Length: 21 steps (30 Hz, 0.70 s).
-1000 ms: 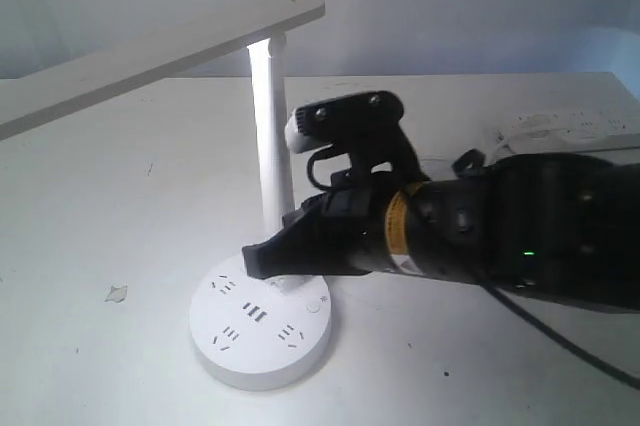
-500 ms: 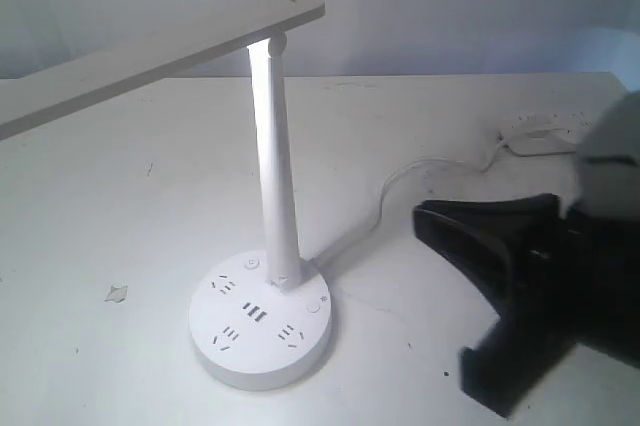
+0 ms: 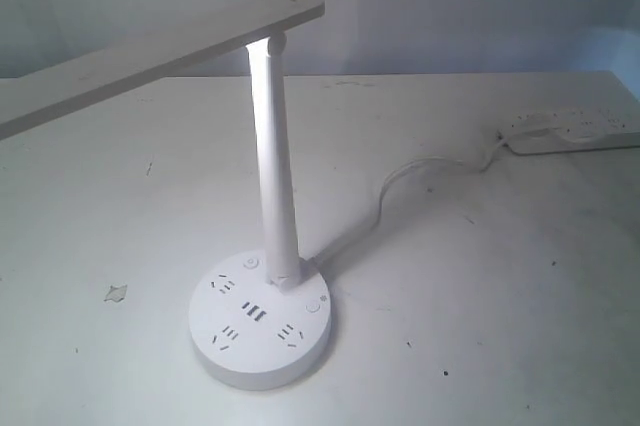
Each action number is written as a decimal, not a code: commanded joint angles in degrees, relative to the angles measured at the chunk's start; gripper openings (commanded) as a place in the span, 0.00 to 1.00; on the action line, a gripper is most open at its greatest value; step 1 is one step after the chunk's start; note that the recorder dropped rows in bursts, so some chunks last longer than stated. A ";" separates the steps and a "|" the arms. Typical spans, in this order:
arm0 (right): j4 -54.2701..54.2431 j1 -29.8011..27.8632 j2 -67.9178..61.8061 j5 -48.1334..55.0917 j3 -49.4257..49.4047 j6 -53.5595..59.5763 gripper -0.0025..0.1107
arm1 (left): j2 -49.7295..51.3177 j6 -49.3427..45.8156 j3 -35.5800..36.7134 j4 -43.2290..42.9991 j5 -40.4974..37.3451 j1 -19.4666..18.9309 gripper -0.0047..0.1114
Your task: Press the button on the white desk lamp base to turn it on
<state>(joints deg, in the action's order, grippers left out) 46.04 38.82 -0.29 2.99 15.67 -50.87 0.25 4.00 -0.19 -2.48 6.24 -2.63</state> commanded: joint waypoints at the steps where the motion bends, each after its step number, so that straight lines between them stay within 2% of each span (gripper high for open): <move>1: 0.24 -1.77 0.13 0.35 0.29 0.70 0.02 | -0.25 0.06 0.19 0.23 -0.15 -0.09 0.04; 5: 0.24 -2.87 0.29 4.40 0.29 0.53 0.02 | -0.25 0.06 0.19 0.23 -0.15 -0.09 0.04; 10: 0.24 -2.87 0.29 15.79 -2.27 -8.91 0.02 | -0.25 0.06 0.19 0.23 -0.15 -0.09 0.04; 13: 0.24 -2.87 0.29 15.00 -6.94 -16.05 0.02 | -0.25 0.06 0.19 0.23 -0.15 -0.09 0.04; 18: 1.04 -2.87 0.29 4.78 -15.67 -22.74 0.02 | -0.25 0.06 0.19 0.23 -0.15 -0.09 0.04; 21: 0.75 -2.87 0.29 9.05 -15.67 -22.74 0.02 | -0.25 0.06 0.19 0.23 -0.15 -0.09 0.04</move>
<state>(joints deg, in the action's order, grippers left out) 46.28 36.29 -0.27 10.69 0.57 -72.44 0.25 4.00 -0.19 -2.48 6.24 -2.63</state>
